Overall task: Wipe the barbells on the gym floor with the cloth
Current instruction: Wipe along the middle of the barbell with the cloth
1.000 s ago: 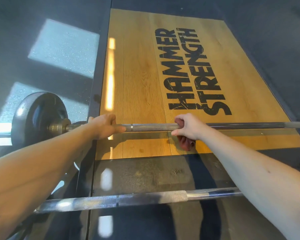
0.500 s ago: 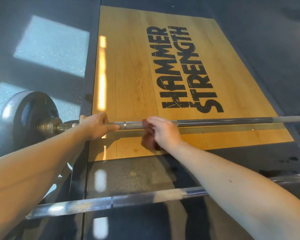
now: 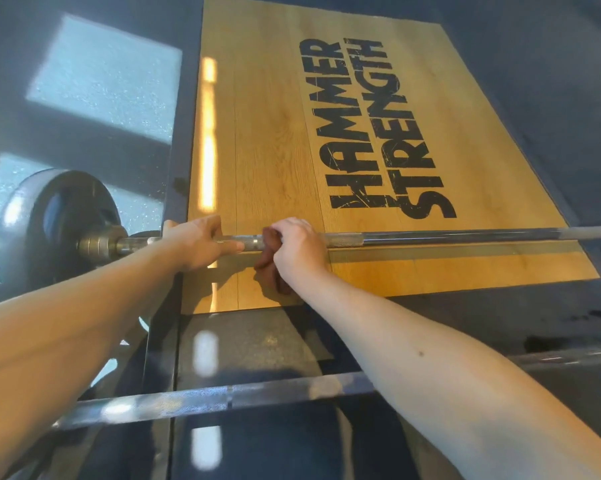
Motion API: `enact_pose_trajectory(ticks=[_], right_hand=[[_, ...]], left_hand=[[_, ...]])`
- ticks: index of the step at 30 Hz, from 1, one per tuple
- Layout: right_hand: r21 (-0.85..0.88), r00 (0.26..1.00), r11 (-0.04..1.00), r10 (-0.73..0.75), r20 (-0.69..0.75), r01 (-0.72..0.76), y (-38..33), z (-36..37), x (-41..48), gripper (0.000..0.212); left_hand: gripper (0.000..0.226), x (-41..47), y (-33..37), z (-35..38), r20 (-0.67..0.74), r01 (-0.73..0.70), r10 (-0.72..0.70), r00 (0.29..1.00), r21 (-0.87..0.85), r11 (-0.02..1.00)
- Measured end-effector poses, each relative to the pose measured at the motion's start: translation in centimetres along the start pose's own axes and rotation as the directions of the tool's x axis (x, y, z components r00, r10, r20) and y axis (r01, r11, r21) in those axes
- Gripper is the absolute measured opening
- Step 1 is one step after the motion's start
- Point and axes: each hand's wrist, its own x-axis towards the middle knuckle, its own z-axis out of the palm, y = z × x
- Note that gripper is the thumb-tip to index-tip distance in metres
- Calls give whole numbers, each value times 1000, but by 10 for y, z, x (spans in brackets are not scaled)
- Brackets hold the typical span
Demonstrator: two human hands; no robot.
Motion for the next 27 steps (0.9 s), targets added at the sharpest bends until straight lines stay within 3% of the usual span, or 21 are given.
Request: enact_pose_trajectory(ticks=[4,10,13,18,21,27], right_hand=[[22,990,998,-56,131,54,13,-19,0,42],[-40,969,969,-244,46,246,15,1,-14,39],[-39,979,979,-202,-25,201,50,-24,-12,32],[-100,991,994,34,-131,-47,110,-76,-28,31],[1,966,987,160,-201,-163,99,-59,-29,31],[97,997,994,-51,-61,57,5,18,-10,36]], left_hand=[[57,-4,2,0,-8,8,-8,1000,35,999],[56,-8,4,1,-28,11,-8,1000,97,995],[54,-7,2,0,-8,1,0,1000,64,998],[52,-8,3,-1,5,-23,22,1000,75,997],[51,-8,4,-2,15,-22,21,1000,58,998],[55,-3,3,2,-14,13,-13,1000,3,1000]])
